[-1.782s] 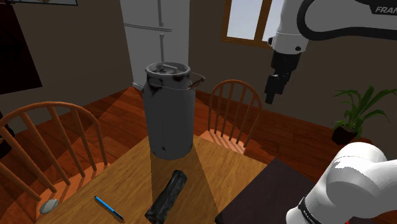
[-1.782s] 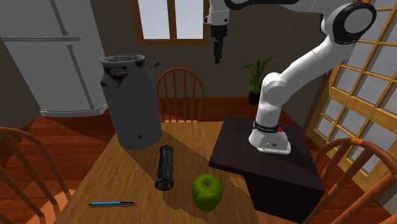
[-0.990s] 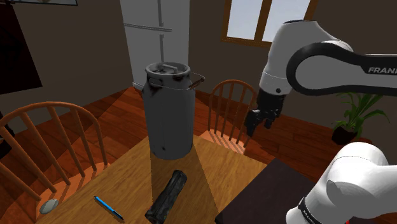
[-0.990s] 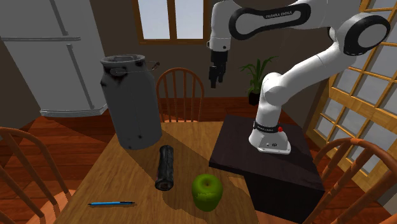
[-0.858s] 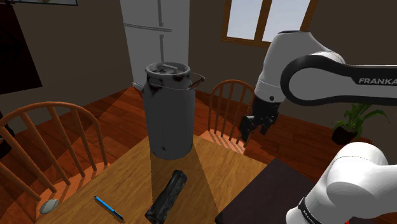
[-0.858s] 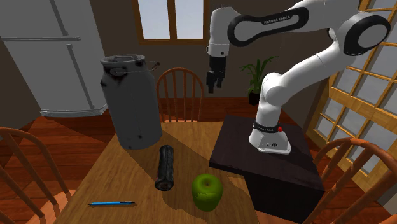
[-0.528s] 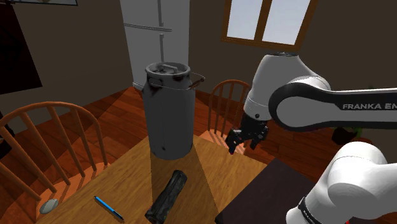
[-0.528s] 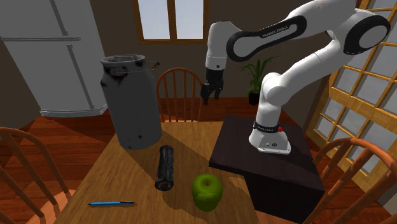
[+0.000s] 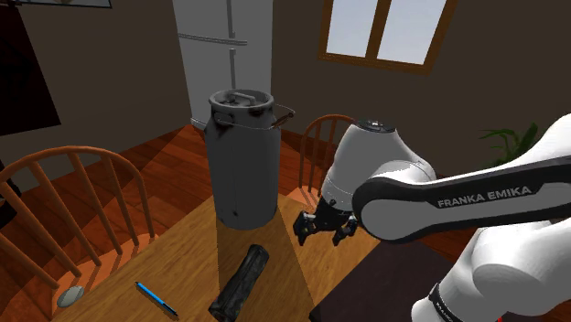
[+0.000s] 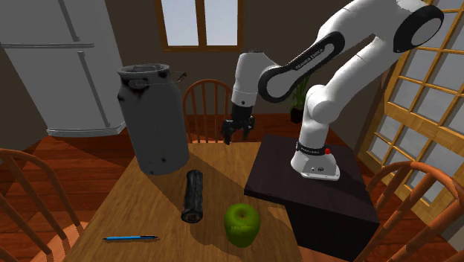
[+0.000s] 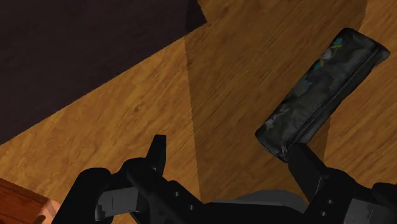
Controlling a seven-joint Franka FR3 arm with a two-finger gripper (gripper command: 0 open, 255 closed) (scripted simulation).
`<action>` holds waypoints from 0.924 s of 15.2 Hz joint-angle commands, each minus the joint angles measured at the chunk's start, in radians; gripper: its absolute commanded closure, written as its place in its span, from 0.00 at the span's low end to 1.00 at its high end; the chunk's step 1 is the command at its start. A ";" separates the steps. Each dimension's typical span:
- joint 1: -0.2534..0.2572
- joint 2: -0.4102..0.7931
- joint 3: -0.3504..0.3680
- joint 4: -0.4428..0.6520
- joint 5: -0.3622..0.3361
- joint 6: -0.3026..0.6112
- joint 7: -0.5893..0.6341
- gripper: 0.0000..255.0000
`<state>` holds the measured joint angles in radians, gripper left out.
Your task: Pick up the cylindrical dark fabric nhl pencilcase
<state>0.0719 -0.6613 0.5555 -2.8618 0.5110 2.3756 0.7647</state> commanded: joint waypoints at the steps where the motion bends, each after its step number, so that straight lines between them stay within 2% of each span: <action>1: -0.019 0.104 0.073 0.020 0.032 0.117 0.077 0.00; 3: -0.056 0.205 0.146 0.044 0.039 0.223 0.153 0.00; 5: -0.114 0.311 0.229 0.075 0.015 0.327 0.247 0.00; 7: -0.211 0.422 0.333 0.110 -0.064 0.429 0.374 0.00; 8: -0.285 0.479 0.402 0.128 -0.141 0.478 0.462 0.00; 9: -0.388 0.540 0.489 0.146 -0.267 0.524 0.587 0.00; 10: -0.546 0.618 0.606 0.167 -0.511 0.564 0.799 0.00; 11: -0.649 0.762 0.621 0.220 -1.039 0.550 1.222 0.00; 12: -0.479 0.827 0.432 0.270 -1.226 0.538 1.396 0.00; 13: -0.295 0.859 0.246 0.310 -1.293 0.546 1.483 0.00; 14: -0.173 0.896 0.123 0.351 -1.358 0.551 1.568 0.00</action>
<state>-0.2116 0.1894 0.8018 -2.5474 -0.6802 2.9178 2.1733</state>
